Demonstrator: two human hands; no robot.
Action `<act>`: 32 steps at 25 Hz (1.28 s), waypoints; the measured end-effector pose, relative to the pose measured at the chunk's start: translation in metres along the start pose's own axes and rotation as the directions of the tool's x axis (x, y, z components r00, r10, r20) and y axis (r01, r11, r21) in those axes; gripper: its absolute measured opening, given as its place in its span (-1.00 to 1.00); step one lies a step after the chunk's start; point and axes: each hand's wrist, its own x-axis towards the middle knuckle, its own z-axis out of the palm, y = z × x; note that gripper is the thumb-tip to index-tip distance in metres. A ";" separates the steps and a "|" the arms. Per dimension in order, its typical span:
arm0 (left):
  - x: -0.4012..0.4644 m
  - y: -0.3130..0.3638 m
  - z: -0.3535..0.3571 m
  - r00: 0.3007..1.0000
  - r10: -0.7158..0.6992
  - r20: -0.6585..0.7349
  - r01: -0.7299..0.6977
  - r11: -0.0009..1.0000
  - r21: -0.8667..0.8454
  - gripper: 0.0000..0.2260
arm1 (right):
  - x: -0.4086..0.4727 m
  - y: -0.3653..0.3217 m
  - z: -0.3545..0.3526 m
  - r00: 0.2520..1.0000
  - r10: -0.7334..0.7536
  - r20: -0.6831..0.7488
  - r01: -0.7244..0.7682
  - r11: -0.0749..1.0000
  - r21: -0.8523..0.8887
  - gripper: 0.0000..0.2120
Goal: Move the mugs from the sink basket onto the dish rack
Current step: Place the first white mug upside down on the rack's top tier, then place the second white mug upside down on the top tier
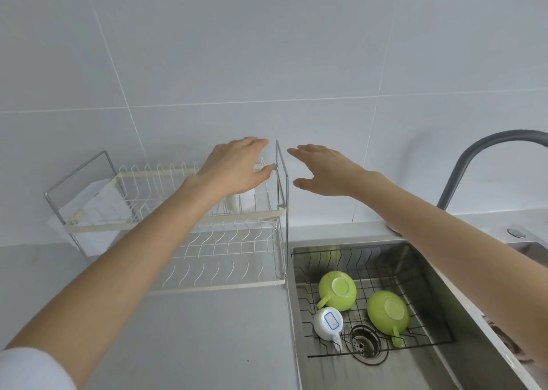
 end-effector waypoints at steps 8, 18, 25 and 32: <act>0.020 0.076 0.030 0.998 0.000 0.069 0.004 0.998 -0.065 -0.50 | -0.026 0.075 0.012 0.994 0.027 0.105 -0.028 1.000 0.009 -0.40; 0.021 0.125 0.116 0.971 -0.086 0.224 0.121 0.982 -0.146 -0.51 | -0.040 0.151 0.079 0.965 -0.001 0.261 -0.028 0.993 0.110 -0.42; 0.008 0.139 0.199 0.868 -0.131 0.478 0.283 0.923 -0.260 -0.48 | -0.063 0.180 0.163 0.905 0.048 0.423 -0.184 0.940 0.287 -0.45; -0.017 0.140 0.283 0.701 -0.156 0.696 0.515 0.787 -0.341 -0.49 | -0.078 0.185 0.246 0.793 0.099 0.601 -0.374 0.858 0.352 -0.47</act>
